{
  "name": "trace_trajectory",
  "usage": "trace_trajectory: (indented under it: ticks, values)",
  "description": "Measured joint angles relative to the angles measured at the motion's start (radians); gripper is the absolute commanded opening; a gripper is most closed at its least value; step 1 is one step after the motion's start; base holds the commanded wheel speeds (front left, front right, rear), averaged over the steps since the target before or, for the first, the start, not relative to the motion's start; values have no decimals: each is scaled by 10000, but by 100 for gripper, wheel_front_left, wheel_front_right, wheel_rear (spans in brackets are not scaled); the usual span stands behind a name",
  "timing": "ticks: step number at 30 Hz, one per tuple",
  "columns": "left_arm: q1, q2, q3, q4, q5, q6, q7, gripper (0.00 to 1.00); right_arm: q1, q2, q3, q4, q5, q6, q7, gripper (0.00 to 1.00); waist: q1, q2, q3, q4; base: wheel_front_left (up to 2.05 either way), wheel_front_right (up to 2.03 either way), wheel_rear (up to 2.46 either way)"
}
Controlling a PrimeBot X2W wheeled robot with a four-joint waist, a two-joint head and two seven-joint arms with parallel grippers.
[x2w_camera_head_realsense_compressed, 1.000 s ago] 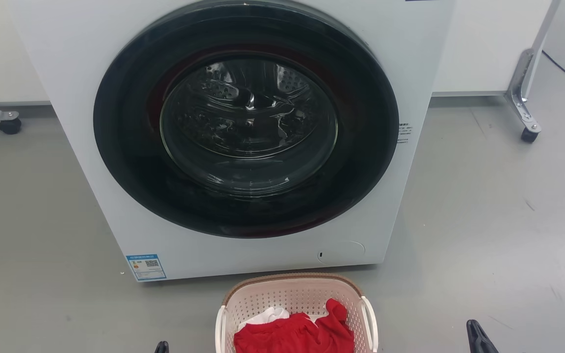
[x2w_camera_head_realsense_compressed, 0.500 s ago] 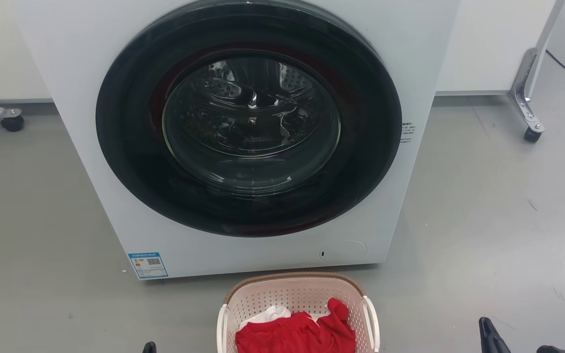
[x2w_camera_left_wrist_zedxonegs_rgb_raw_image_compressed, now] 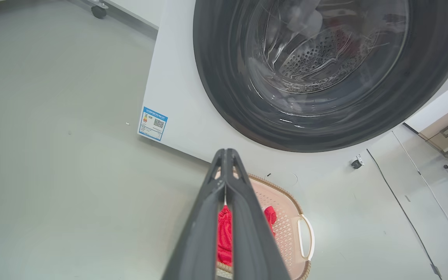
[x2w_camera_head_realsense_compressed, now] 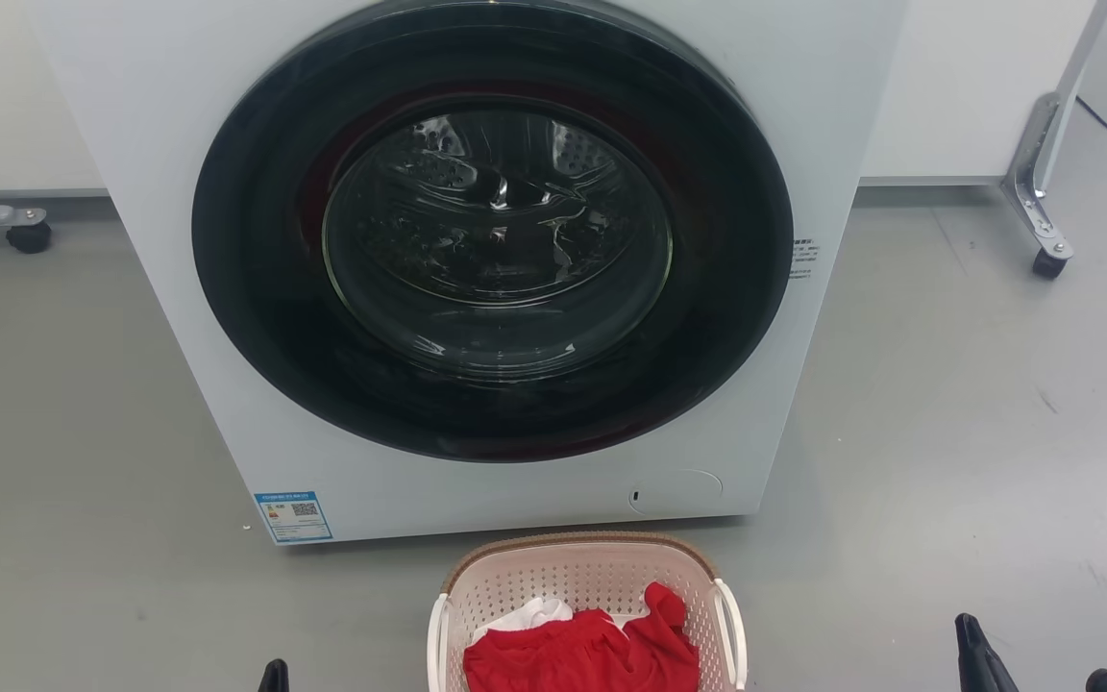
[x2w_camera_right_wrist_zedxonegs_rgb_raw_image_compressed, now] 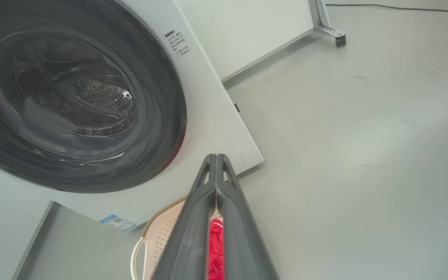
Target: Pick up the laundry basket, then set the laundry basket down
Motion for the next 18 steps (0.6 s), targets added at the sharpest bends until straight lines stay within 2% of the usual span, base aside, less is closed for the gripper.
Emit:
trace_trajectory:
  ticks: [18]
  values:
    - [-364,-13,527,96,-2587,-468,698,0,-315,351,-800,140,2393,474,665,0,0,0,42,69,0,0,0]
